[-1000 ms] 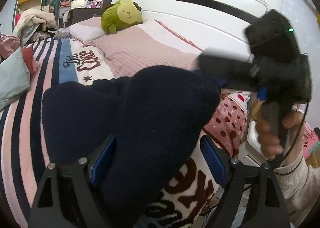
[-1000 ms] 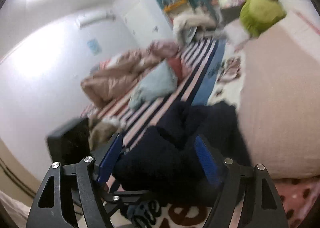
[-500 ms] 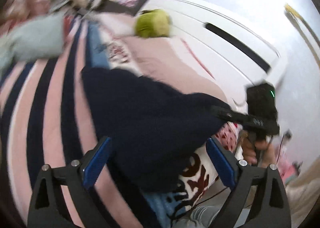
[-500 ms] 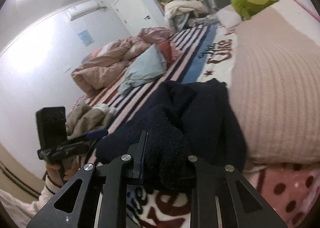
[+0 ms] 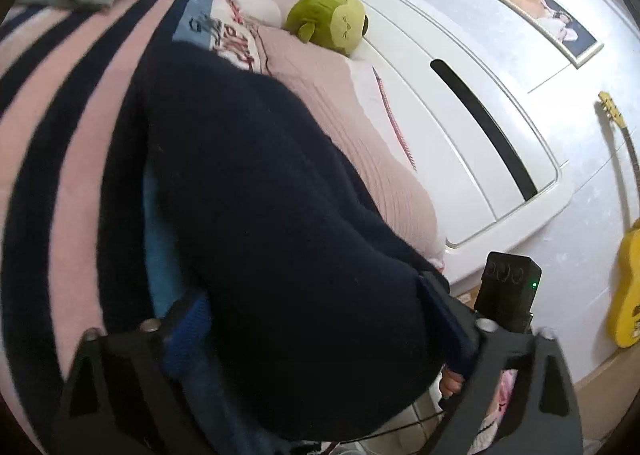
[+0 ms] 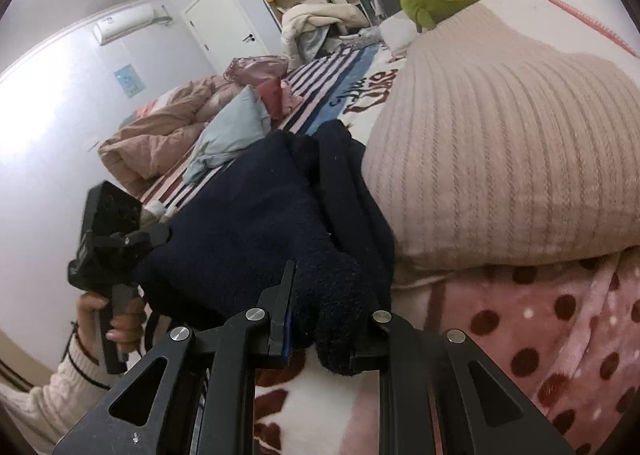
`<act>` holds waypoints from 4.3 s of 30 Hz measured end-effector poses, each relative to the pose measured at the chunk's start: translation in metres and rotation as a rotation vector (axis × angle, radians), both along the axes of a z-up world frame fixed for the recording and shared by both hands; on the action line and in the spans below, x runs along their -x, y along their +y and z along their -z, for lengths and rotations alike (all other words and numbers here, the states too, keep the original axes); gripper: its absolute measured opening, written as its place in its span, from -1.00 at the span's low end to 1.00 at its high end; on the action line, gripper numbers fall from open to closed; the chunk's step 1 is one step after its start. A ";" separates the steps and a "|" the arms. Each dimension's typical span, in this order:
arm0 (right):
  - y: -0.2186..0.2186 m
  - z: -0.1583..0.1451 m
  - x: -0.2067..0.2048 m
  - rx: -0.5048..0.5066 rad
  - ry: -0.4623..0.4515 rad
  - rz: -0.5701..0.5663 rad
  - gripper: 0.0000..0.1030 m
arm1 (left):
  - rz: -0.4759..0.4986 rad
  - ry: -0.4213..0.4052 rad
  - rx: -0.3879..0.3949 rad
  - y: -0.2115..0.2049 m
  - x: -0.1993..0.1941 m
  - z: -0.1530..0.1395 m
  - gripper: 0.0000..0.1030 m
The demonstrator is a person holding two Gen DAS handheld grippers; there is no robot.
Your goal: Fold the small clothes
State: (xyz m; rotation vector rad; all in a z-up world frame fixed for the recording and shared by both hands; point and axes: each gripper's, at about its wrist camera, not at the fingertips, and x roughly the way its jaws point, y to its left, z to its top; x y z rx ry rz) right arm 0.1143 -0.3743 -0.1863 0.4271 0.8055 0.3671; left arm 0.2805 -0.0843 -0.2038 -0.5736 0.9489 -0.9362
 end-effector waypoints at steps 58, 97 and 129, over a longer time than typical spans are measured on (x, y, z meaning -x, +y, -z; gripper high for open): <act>0.085 -0.001 -0.073 0.127 0.091 -0.323 -0.66 | 0.034 -0.168 -0.251 0.081 0.063 -0.073 0.97; 0.057 0.053 -0.085 -0.205 0.345 -0.420 0.43 | 0.113 0.121 -0.048 0.087 0.026 0.005 0.94; 0.351 -0.112 -0.157 -0.500 -0.033 -0.698 -0.48 | -0.326 -0.235 -0.292 0.355 0.079 -0.208 0.08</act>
